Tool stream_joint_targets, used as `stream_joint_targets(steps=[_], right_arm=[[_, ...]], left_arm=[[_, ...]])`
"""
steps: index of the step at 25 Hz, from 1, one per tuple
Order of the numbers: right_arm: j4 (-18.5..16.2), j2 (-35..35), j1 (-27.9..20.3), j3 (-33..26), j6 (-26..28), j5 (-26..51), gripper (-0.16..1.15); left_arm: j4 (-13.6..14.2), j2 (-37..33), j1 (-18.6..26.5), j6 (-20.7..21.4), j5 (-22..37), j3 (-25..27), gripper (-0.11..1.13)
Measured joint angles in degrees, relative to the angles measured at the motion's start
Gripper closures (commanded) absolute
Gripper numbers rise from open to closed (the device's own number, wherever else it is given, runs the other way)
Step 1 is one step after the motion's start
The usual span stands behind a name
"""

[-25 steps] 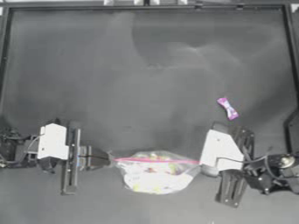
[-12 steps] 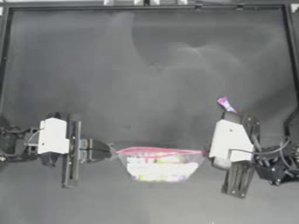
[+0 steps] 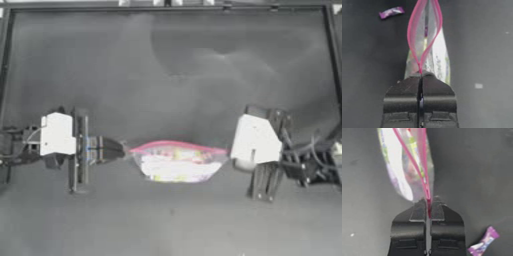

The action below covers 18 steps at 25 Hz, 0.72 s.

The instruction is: Put candy in bag

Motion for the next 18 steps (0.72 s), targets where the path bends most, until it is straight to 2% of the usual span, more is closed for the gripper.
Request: stream_joint_targets(steps=[9, 18], right_arm=[[2.29, -0.26, -5.19, 0.09, -5.54, -2.99, 0.93], [3.34, -0.18, -7.12, 3.69, -5.71, -8.61, 0.93]], left_arm=[[0.18, 0.00, 3.87, 1.41, 0.88, -0.26, 0.91], [0.26, 1.05, 4.57, 1.32, 0.88, -0.26, 0.91]])
